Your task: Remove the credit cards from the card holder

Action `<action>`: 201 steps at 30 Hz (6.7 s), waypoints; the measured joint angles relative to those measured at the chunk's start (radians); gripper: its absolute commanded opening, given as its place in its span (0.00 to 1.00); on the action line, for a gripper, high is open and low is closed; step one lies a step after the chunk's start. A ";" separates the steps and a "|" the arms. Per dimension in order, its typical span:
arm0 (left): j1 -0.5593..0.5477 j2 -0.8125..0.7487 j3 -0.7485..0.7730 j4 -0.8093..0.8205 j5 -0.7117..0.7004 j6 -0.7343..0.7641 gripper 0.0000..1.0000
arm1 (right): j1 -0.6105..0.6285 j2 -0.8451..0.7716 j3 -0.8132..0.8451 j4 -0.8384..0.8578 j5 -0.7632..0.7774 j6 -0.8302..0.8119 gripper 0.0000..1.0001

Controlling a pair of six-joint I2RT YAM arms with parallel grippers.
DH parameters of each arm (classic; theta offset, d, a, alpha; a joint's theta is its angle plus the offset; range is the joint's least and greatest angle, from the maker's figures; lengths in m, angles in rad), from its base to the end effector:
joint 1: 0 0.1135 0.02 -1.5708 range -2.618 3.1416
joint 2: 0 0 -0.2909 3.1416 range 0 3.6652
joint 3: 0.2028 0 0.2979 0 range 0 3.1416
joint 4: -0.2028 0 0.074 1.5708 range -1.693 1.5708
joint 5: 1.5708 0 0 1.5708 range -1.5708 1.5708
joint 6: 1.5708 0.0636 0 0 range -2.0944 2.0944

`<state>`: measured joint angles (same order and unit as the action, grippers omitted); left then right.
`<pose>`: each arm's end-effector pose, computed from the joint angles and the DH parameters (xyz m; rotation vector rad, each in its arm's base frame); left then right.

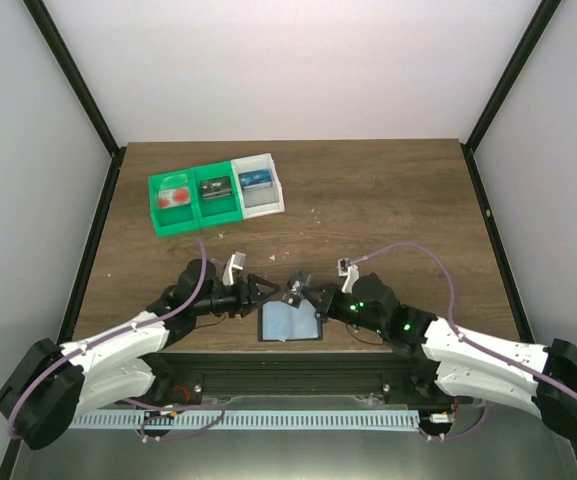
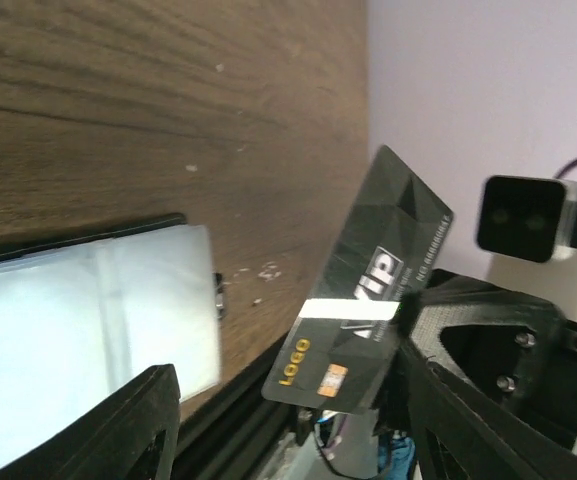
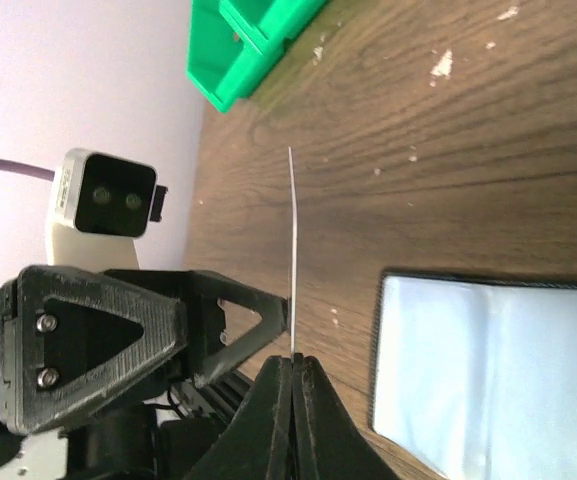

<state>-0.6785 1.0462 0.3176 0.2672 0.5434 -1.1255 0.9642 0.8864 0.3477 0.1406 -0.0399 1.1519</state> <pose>0.1716 -0.1806 0.1586 -0.1265 2.4035 -1.5626 0.1371 0.2020 0.1874 0.1819 2.2523 1.3300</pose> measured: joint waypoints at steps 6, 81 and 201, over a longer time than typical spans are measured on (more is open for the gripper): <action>0.000 -0.070 -0.049 0.124 0.011 -0.116 0.60 | 0.000 0.098 0.047 0.142 -0.016 0.047 0.00; 0.019 -0.363 -0.064 -0.021 0.179 0.040 0.58 | -0.141 -0.006 -0.031 0.266 -0.478 -0.004 0.00; 0.692 1.034 1.215 -0.595 -0.002 0.629 0.00 | -0.143 -0.243 -0.008 -0.174 -0.164 -0.209 1.00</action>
<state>0.0135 2.0800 1.5322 -0.3279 0.5411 -0.4965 0.8211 0.6437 0.3401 -0.0334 -0.2035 0.9428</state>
